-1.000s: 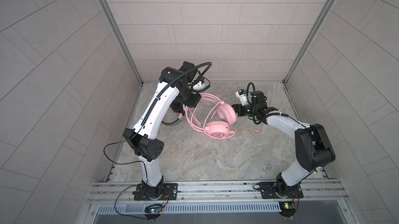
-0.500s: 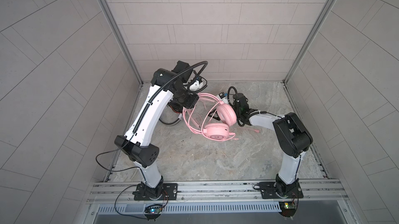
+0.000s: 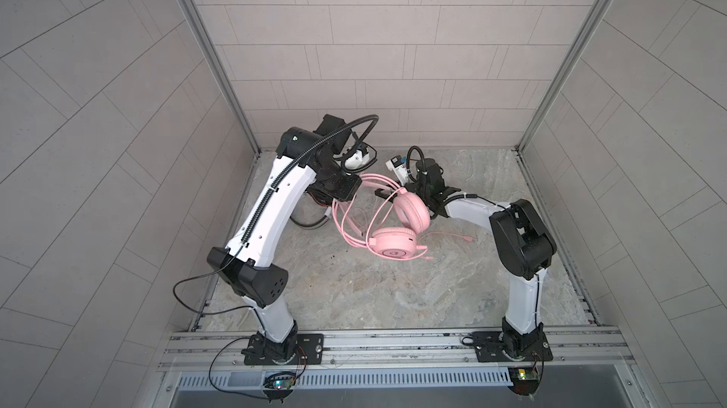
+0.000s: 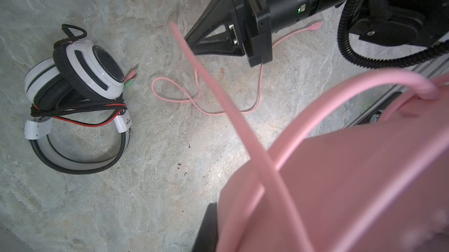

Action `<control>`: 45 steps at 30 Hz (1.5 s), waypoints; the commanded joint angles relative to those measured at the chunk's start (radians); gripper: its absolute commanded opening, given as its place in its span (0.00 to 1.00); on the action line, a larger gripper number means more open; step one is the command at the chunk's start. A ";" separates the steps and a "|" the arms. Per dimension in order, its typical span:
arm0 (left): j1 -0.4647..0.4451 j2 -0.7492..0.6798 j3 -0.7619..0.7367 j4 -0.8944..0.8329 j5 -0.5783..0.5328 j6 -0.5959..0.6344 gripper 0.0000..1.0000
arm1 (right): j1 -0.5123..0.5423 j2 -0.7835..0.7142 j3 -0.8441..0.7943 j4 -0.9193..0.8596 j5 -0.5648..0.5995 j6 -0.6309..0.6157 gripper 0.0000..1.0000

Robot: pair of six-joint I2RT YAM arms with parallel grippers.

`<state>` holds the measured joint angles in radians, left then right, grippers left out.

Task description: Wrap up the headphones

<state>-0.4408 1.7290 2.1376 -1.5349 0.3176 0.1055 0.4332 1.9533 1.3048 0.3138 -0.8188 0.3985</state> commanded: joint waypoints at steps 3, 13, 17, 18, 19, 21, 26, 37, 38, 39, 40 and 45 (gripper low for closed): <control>0.005 -0.051 -0.007 -0.016 -0.015 -0.004 0.00 | -0.061 -0.192 -0.032 0.008 0.155 0.031 0.00; 0.006 -0.054 0.001 -0.023 -0.063 -0.016 0.00 | -0.257 -0.550 -0.168 -0.019 0.264 0.089 0.00; 0.007 -0.063 0.008 -0.022 -0.047 -0.019 0.00 | -0.345 -0.590 -0.199 -0.030 0.253 0.116 0.00; 0.006 -0.068 0.007 -0.019 -0.030 -0.017 0.00 | -0.362 -0.580 -0.189 -0.047 0.240 0.117 0.00; 0.007 -0.074 0.007 -0.015 -0.015 -0.017 0.00 | -0.375 -0.567 -0.179 -0.066 0.233 0.117 0.00; 0.004 -0.081 0.006 -0.013 0.014 -0.009 0.00 | -0.390 -0.532 -0.156 -0.092 0.226 0.117 0.00; 0.005 -0.111 -0.023 -0.007 0.041 0.003 0.00 | -0.414 -0.423 -0.066 -0.183 0.231 0.128 0.00; 0.004 -0.138 -0.038 0.024 0.213 0.026 0.00 | -0.395 -0.213 0.051 -0.351 0.190 0.122 0.00; 0.005 -0.138 -0.035 0.031 0.221 0.025 0.00 | -0.395 -0.212 0.025 -0.343 0.186 0.129 0.00; 0.004 -0.138 -0.029 0.044 0.229 0.016 0.00 | -0.387 -0.216 -0.019 -0.303 0.170 0.140 0.00; 0.004 -0.138 -0.020 0.062 0.241 0.005 0.00 | -0.372 -0.222 -0.069 -0.253 0.150 0.141 0.00; 0.005 -0.141 0.009 0.214 0.331 -0.092 0.00 | -0.240 -0.254 -0.180 -0.186 0.071 0.035 0.01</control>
<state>-0.4320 1.6466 2.0895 -1.4189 0.4622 0.0628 0.1360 1.7126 1.1522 0.0772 -0.7364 0.4980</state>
